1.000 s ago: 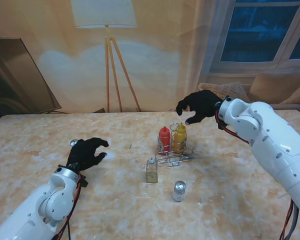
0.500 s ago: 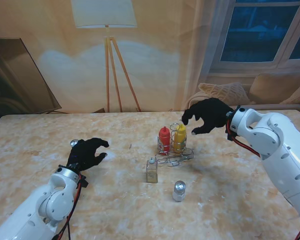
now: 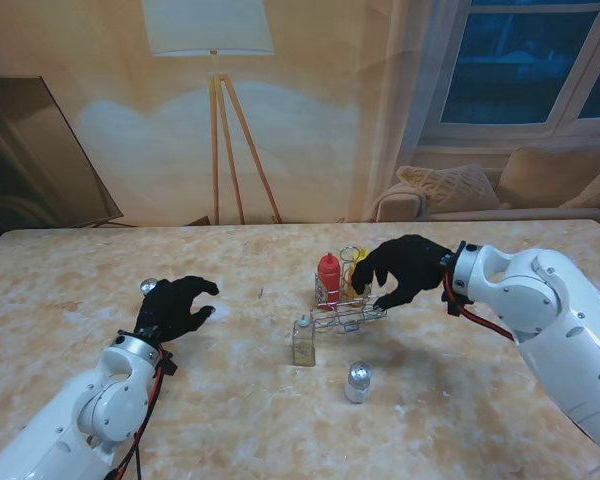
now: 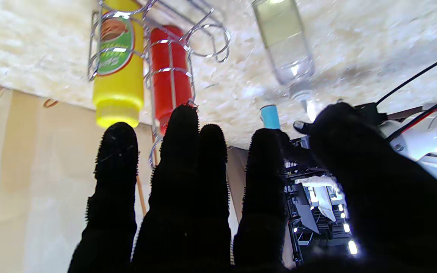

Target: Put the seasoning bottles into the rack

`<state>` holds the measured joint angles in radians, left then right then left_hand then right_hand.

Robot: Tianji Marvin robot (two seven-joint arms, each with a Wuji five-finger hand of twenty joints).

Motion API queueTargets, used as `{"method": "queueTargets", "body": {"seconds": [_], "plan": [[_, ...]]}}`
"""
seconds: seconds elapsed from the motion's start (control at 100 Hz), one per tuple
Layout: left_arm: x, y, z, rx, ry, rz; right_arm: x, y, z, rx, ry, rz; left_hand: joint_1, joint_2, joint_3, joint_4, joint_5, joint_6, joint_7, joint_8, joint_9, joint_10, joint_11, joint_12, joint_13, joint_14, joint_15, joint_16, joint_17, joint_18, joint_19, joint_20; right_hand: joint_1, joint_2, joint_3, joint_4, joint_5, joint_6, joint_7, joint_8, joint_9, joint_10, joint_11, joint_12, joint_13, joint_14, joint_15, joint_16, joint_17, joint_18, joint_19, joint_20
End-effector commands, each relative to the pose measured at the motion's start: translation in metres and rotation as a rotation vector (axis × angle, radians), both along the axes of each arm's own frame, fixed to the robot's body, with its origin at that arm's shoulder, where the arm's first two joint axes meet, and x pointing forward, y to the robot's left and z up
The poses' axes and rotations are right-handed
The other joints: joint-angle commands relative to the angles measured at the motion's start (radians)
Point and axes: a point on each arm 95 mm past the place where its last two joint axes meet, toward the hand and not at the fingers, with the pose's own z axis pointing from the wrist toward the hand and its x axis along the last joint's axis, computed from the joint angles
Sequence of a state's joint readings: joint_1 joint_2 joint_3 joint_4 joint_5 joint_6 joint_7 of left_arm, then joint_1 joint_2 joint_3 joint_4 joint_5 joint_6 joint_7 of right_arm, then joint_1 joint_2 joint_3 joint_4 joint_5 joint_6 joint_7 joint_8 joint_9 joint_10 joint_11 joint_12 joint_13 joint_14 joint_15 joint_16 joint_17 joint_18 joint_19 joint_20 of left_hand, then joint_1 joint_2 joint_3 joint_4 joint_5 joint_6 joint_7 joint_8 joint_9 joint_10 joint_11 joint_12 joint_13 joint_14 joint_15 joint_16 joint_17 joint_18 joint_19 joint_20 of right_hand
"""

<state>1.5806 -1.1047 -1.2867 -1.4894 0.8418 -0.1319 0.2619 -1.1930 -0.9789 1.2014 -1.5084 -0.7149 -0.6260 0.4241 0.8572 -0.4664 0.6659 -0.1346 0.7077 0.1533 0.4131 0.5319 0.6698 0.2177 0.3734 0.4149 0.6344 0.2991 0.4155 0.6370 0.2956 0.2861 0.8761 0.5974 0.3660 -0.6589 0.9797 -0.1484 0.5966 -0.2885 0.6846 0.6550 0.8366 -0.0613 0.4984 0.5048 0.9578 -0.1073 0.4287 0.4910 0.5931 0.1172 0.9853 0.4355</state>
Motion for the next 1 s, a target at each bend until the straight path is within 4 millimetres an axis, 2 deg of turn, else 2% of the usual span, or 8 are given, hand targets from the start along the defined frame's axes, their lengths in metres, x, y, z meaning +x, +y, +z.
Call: {"method": "queueTargets", "body": {"seconds": [0.0, 0.34, 0.57, 0.99], "plan": [[-0.001, -0.002, -0.002, 0.000, 0.014, -0.009, -0.008, 0.009, -0.018, -0.007, 0.049, 0.023, 0.004, -0.024, 0.008, -0.020, 0.009, -0.008, 0.019, 0.008, -0.030, -0.015, -0.007, -0.004, -0.024, 0.001, -0.016, 0.011, -0.010, -0.007, -0.006, -0.016, 0.006, 0.019, -0.006, 0.024, 0.011, 0.001, -0.004, 0.013, 0.011, -0.021, -0.016, 0.021, 0.020, -0.019, -0.015, 0.024, 0.006, -0.021, -0.006, 0.000], [0.000, -0.002, -0.003, -0.001, 0.017, -0.011, -0.024, 0.023, -0.047, -0.004, 0.150, 0.054, 0.004, -0.023, 0.008, -0.020, 0.008, -0.010, 0.018, 0.008, -0.031, -0.016, -0.007, -0.004, -0.024, 0.001, -0.016, 0.011, -0.010, -0.007, -0.006, -0.016, -0.005, -0.002, 0.003, 0.021, 0.007, -0.009, -0.010, 0.015, 0.002, -0.016, -0.038, 0.014, 0.011, -0.013, -0.042, 0.016, 0.008, -0.018, -0.016, 0.007], [-0.001, -0.002, -0.003, -0.001, 0.017, -0.011, -0.030, 0.030, -0.063, -0.023, 0.195, 0.063, 0.005, -0.025, 0.008, -0.020, 0.009, -0.010, 0.019, 0.008, -0.031, -0.015, -0.008, -0.004, -0.025, 0.001, -0.017, 0.010, -0.011, -0.007, -0.006, -0.016, -0.017, -0.023, 0.017, 0.017, -0.013, -0.016, -0.023, 0.012, -0.031, 0.003, -0.054, 0.011, -0.005, -0.003, -0.052, 0.015, 0.001, -0.012, -0.010, 0.022], [-0.001, -0.002, -0.002, 0.000, 0.015, -0.012, -0.037, 0.030, -0.079, -0.102, 0.251, 0.081, 0.003, -0.024, 0.009, -0.019, 0.008, -0.010, 0.019, 0.008, -0.031, -0.018, -0.008, -0.004, -0.026, -0.001, -0.018, 0.010, -0.013, -0.006, -0.008, -0.016, -0.028, -0.128, 0.096, 0.005, -0.063, -0.025, -0.051, -0.001, -0.113, 0.035, -0.077, 0.018, -0.043, 0.004, -0.068, 0.012, -0.012, -0.014, -0.016, 0.049]]}}
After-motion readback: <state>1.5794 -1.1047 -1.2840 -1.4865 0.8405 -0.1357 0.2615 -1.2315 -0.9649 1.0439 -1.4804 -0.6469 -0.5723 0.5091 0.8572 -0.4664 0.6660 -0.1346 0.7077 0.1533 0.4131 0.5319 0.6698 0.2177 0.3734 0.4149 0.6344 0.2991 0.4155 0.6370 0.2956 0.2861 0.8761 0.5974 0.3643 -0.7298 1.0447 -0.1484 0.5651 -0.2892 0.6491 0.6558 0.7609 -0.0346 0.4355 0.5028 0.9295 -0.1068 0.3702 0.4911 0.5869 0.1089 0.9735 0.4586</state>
